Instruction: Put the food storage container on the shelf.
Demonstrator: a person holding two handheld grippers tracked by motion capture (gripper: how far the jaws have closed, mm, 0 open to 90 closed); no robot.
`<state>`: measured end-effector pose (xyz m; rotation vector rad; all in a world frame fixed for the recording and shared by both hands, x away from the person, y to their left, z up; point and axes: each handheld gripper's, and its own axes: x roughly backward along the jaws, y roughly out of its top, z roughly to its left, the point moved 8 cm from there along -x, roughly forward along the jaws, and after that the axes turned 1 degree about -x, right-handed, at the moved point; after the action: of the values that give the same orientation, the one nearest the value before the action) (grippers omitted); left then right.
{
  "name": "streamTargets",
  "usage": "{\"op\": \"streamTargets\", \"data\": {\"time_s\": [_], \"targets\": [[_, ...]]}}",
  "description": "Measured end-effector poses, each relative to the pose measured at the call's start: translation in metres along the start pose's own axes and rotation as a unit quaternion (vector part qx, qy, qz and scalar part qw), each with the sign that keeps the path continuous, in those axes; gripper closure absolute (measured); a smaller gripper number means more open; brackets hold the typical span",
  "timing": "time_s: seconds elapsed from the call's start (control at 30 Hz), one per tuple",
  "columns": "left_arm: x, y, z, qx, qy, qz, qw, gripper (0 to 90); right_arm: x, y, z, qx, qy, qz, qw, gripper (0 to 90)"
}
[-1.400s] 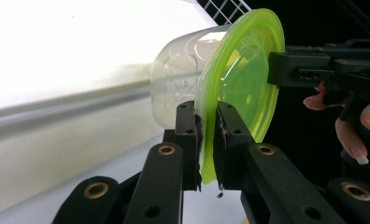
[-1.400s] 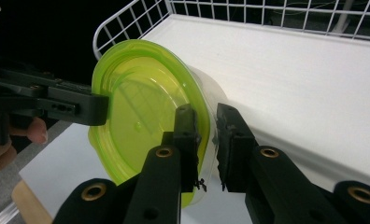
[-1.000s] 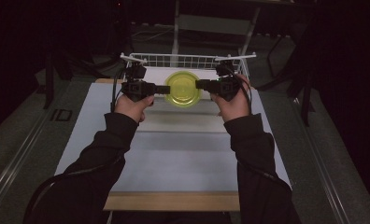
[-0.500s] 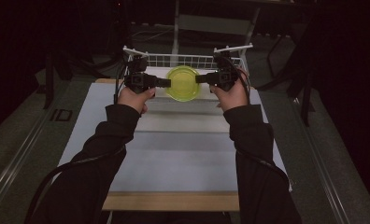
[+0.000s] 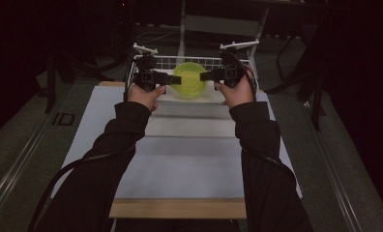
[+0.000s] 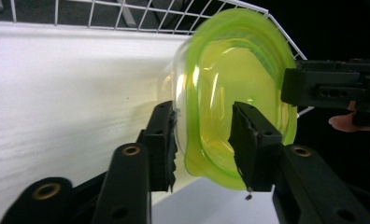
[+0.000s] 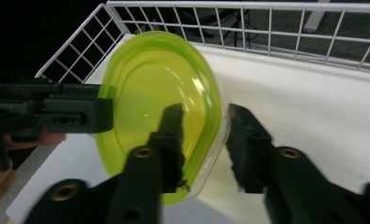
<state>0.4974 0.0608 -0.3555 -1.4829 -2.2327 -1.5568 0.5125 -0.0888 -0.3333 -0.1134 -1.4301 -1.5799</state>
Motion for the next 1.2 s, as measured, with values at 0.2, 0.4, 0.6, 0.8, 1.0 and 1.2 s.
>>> {"op": "streamTargets", "data": {"time_s": [0.2,0.4,0.6,0.8,1.0,1.2], "targets": [[-0.006,0.004,-0.004,-0.011,0.008,-0.007,0.9999,53.0,-0.011,0.000,-0.010,0.007,-0.011,0.001,0.9999,48.8],[-0.006,0.005,-0.003,-0.023,0.010,-0.025,0.9994,48.2,-0.004,0.007,-0.011,0.034,-0.013,-0.033,0.9988,40.6],[0.003,0.006,0.003,-0.028,0.013,-0.037,0.9988,44.9,0.011,0.009,-0.008,0.052,-0.016,-0.044,0.9975,37.9],[0.005,0.000,0.009,-0.021,0.020,-0.033,0.9990,44.6,0.018,0.001,-0.004,0.061,-0.012,-0.046,0.9970,37.9],[0.022,-0.002,0.008,-0.039,0.025,-0.051,0.9976,42.9,0.023,-0.013,0.002,0.075,0.000,-0.051,0.9959,37.5],[0.041,-0.009,0.004,-0.063,0.015,-0.080,0.9947,37.6,0.024,-0.029,0.015,0.096,0.019,-0.055,0.9938,40.9]]}}
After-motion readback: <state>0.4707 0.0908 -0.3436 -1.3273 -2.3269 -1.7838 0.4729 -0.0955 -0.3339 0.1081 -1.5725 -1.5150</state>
